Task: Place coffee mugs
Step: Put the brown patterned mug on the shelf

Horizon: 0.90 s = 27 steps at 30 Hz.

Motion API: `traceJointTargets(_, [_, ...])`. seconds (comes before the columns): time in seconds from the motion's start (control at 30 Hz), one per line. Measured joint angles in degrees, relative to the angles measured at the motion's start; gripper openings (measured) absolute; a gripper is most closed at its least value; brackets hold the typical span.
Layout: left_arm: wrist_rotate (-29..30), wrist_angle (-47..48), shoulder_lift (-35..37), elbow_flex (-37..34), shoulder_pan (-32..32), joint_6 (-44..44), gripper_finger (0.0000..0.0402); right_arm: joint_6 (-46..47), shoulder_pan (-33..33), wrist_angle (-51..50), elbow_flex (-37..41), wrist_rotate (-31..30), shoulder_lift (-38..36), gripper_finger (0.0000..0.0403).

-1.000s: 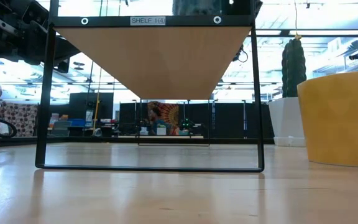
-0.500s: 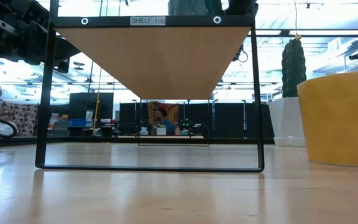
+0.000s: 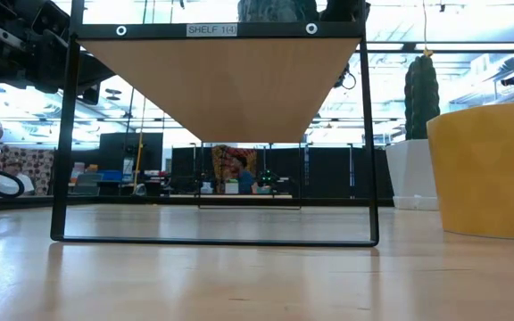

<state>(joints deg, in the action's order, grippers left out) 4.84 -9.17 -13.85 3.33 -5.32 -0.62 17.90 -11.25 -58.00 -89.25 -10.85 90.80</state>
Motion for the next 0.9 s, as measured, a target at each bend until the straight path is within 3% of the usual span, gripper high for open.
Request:
traceJointTargets(0.63, [0.00, 0.00, 0.01, 0.00, -0.01, 0.00, 0.0023, -2.16, 0.29, 1.20, 0.11, 0.31, -0.02, 0.0074])
traceJointTargets(0.9, [0.02, 0.00, 0.00, 0.00, -0.02, 0.00, 0.0023, -3.09, 1.73, 0.92, 0.11, 1.73, -0.02, 0.0119])
